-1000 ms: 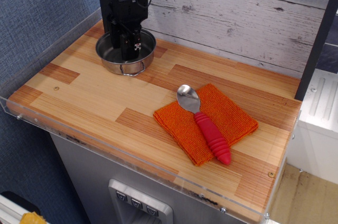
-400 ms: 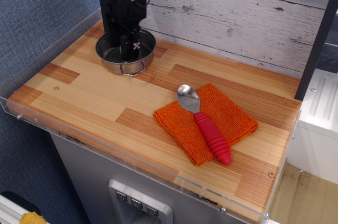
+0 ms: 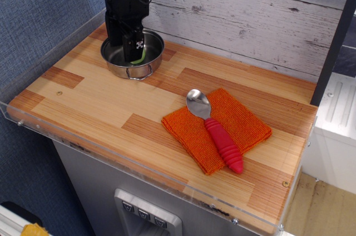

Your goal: Place the green pear inside the pot

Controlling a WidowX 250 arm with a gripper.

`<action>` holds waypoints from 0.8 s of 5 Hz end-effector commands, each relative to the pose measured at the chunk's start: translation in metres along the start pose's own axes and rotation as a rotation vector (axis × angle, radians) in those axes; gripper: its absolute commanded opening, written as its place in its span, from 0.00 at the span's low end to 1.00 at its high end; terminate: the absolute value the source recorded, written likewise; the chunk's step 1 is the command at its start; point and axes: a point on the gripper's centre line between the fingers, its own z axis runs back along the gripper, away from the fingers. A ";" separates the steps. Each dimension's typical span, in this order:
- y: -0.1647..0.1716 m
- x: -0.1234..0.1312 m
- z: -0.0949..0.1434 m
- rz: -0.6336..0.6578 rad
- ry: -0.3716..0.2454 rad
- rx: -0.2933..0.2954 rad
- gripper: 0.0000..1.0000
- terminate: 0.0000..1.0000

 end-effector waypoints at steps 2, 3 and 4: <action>-0.010 -0.004 0.069 0.000 -0.071 0.065 1.00 0.00; -0.039 -0.003 0.074 -0.016 -0.076 0.036 1.00 0.00; -0.069 -0.008 0.084 0.084 -0.104 -0.021 1.00 0.00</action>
